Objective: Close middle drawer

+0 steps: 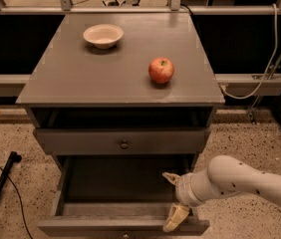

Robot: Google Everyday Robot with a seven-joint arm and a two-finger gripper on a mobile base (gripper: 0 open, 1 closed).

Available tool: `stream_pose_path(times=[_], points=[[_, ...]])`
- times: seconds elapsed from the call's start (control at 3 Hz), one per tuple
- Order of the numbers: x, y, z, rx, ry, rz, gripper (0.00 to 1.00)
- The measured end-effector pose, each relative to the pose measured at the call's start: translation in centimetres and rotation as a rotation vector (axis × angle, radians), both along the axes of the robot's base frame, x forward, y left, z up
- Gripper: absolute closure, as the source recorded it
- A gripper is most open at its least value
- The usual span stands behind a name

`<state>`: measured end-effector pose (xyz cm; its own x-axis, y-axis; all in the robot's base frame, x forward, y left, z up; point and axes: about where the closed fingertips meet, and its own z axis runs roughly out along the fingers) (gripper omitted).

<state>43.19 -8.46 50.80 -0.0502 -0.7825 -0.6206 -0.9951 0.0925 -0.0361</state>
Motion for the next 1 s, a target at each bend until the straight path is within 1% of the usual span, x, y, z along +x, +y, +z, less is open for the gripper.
stream_pose_path(times=[0.33, 0.67, 1.0], points=[[-0.1, -0.2, -0.3, 0.006, 0.000, 0.005, 0.00], [-0.3, -0.3, -1.1, 0.022, 0.016, 0.020, 0.00], [-1.5, 0.1, -4.9, 0.031, 0.014, 0.064, 0.00]])
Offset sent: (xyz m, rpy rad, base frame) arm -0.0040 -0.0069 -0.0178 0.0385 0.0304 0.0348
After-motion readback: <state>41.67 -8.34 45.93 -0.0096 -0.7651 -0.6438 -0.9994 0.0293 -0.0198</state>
